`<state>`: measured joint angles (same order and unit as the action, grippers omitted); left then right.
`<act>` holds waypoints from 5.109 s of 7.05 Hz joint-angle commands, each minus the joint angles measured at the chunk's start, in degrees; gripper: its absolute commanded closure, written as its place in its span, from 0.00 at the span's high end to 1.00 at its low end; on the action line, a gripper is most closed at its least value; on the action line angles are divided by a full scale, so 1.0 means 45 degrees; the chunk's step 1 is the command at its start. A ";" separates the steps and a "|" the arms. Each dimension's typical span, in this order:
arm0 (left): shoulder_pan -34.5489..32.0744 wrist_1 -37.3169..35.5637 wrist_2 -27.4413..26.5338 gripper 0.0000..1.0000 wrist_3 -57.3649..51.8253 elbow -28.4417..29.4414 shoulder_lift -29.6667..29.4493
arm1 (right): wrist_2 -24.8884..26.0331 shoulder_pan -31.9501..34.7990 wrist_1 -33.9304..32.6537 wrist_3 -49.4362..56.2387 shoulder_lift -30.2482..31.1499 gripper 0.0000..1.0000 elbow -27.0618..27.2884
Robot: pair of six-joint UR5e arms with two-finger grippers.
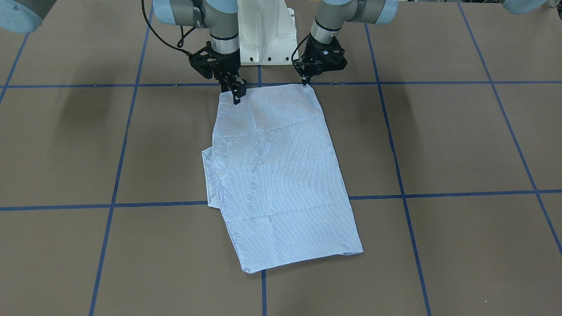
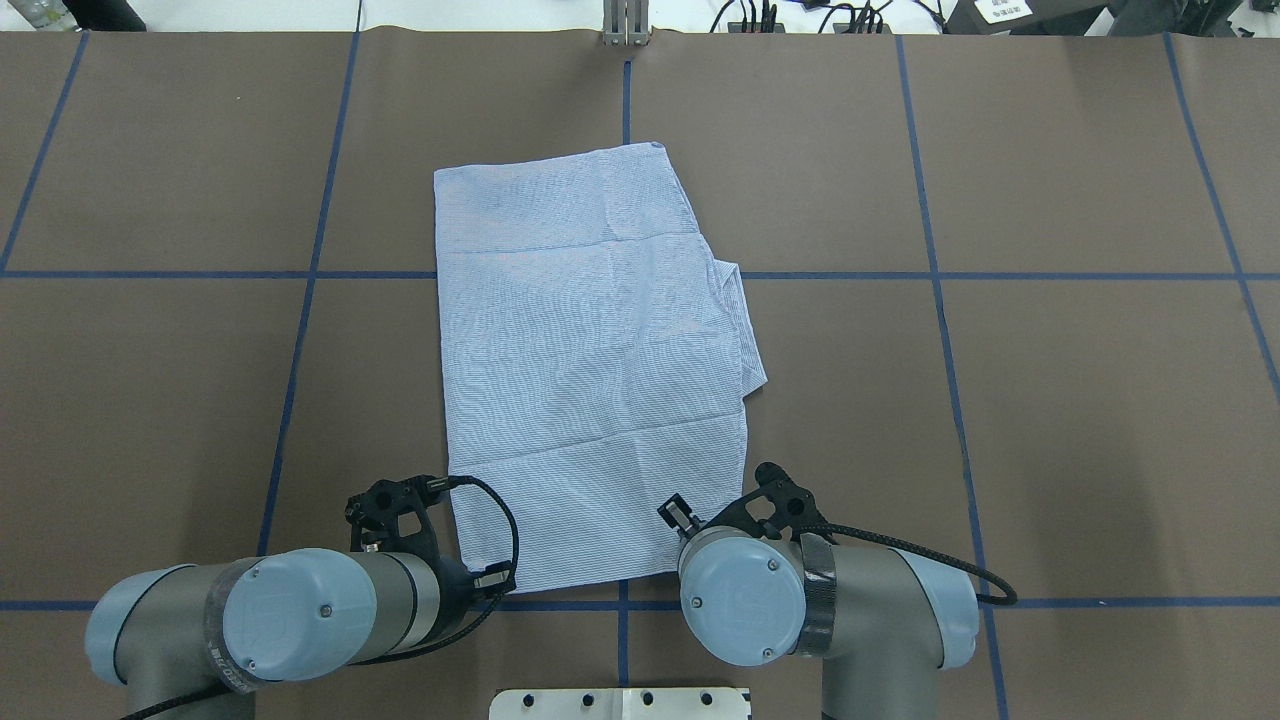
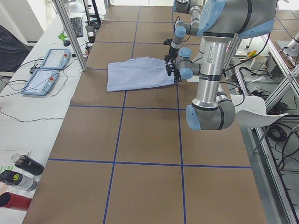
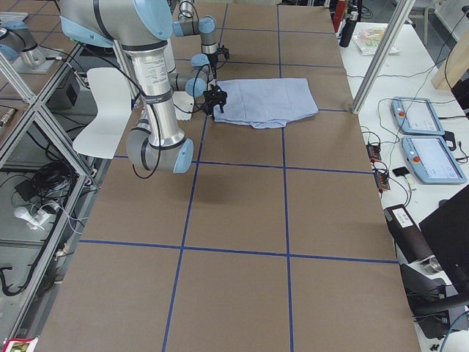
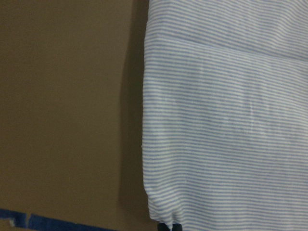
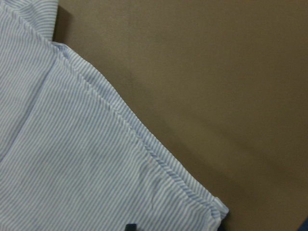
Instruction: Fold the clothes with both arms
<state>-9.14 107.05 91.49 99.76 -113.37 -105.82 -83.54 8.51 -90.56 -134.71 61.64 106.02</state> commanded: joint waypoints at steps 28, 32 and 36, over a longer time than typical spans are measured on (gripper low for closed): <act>-0.6562 -0.0080 0.1582 0.00 -0.7458 0.6166 -0.4707 | -0.0691 0.4983 0.1180 0.6748 -0.4401 0.00 -0.5746; -0.7690 0.0352 0.3054 1.00 -0.9483 0.6170 -0.4707 | -0.4036 0.6772 0.1006 1.0508 -0.4828 1.00 -0.6099; -1.0013 0.0098 0.5563 1.00 -1.3796 0.3874 -0.2393 | -0.8165 1.0112 -0.0614 1.6791 -0.3261 1.00 -0.4800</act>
<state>-50.69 107.76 113.83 44.69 -91.26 -121.77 -115.10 48.99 -91.28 -69.48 42.29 80.48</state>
